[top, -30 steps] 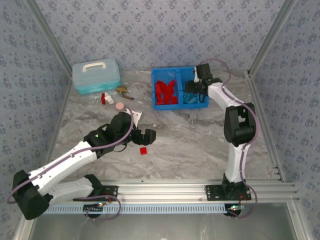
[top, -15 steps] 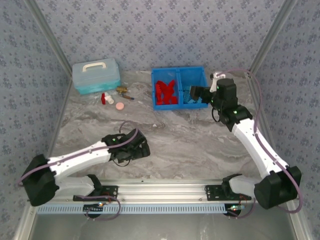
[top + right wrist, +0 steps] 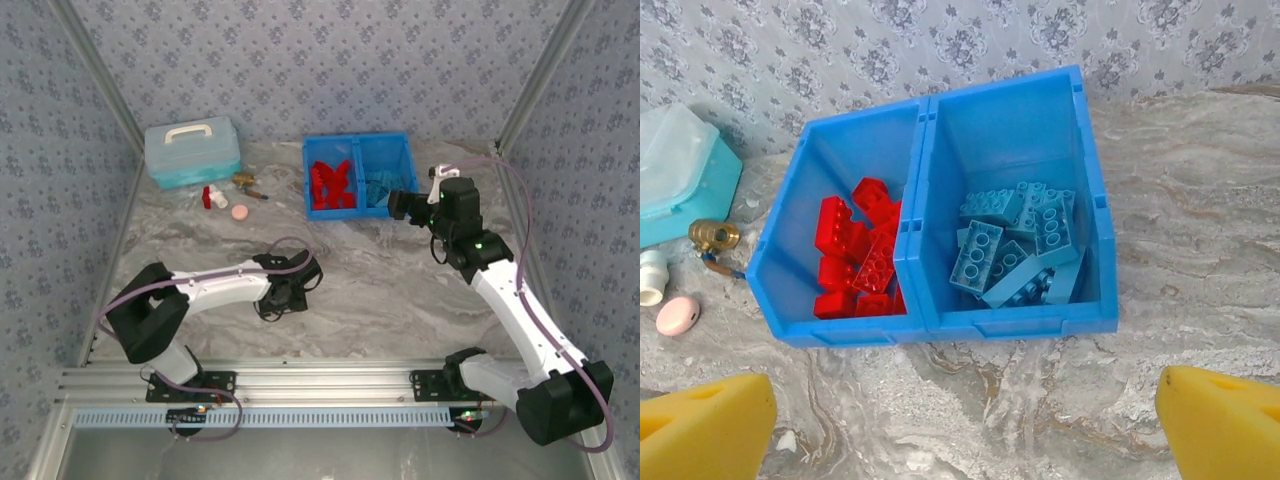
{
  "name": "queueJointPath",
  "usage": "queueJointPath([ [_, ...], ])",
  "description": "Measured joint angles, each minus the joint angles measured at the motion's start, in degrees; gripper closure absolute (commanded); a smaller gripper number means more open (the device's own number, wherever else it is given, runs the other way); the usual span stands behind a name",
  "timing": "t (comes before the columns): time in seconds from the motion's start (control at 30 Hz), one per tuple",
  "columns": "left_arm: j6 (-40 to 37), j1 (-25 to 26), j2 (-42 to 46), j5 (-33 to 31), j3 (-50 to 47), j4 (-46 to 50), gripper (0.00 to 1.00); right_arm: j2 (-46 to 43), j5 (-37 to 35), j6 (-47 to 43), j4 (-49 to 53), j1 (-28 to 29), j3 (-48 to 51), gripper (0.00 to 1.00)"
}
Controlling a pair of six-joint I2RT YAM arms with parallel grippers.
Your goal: Sort the legos into containers by color
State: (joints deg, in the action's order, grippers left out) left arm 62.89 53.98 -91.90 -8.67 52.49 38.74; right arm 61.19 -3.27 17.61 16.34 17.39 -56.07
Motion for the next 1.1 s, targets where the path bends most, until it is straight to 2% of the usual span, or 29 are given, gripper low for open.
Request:
queueJointPath([
  [0.17,-0.63,-0.50,-1.22,0.11,0.00,-1.14,0.65,-0.02,0.00,0.02,0.15,0.02,0.00,0.00],
  [0.27,-0.90,-0.50,-1.05,-0.07,0.09,-1.38,0.72,0.07,0.00,0.04,0.15,0.11,0.00,0.00],
  [0.53,-3.08,-0.50,5.01,-4.22,3.54,3.17,0.72,0.52,0.04,0.44,0.68,1.88,-0.31,0.00],
  [0.67,-6.82,-1.09,6.32,-6.62,12.37,4.26,0.71,0.52,0.83,1.31,1.60,2.56,-1.36,0.00],
  [0.8,-12.46,-4.31,3.58,-7.72,21.88,2.89,0.71,0.39,1.11,2.16,1.92,3.98,-2.69,0.00],
  [0.97,-19.15,-10.05,-7.50,-8.52,37.48,1.22,0.71,-0.55,1.05,2.58,2.93,5.97,-3.54,0.00],
  [1.1,-23.52,-13.29,-20.44,-8.28,55.89,2.23,0.71,-1.90,0.92,3.45,4.42,7.21,-3.56,0.00],
])
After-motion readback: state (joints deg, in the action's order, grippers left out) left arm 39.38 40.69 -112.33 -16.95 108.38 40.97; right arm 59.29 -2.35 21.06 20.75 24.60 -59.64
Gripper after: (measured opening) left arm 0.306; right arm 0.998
